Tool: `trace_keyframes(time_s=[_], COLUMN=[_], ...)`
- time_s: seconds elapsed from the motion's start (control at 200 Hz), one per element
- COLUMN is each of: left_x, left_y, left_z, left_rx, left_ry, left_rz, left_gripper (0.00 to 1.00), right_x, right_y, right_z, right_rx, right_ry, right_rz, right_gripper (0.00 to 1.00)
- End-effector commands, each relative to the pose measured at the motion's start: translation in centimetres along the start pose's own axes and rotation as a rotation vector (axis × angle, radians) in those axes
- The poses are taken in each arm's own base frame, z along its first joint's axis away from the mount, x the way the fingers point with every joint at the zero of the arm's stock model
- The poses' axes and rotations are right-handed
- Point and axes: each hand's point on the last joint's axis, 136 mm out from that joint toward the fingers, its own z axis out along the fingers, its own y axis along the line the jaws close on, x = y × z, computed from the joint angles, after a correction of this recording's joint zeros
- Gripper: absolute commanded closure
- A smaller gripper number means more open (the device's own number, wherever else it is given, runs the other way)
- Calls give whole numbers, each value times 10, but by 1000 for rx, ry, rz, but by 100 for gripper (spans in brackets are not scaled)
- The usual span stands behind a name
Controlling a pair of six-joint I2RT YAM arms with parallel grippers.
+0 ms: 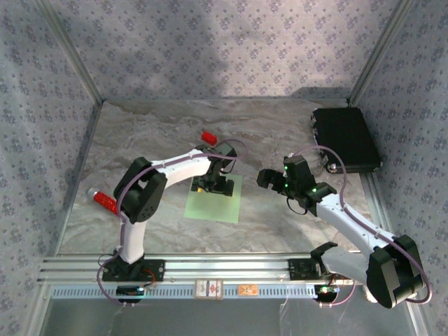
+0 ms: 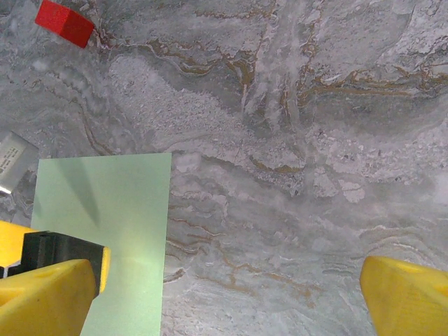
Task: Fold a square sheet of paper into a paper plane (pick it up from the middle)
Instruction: First fold the square sheet of paper in half at the center of the table.
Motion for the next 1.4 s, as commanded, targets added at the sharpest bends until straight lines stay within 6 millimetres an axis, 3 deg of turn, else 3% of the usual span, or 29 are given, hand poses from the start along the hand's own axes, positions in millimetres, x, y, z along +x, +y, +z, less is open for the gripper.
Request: trace_keyframes(time_s=[0.0, 0.44, 0.845, 1.394], left_x=[2, 10, 32, 32], left_y=[0, 7, 15, 15], left_z=[0, 18, 47, 48], left_rx=[-25, -54, -73, -78], left_ry=[15, 38, 100, 93], left_rz=[1, -41, -61, -43], left_gripper=[0, 0, 0, 1], right_x=[5, 5, 6, 6], right_y=[-5, -6, -11, -15], right_z=[-1, -1, -2, -5], right_rx=[15, 19, 39, 55], right_ry=[16, 18, 14, -5], right_rz=[19, 23, 28, 57], right_gripper=[1, 1, 1, 1])
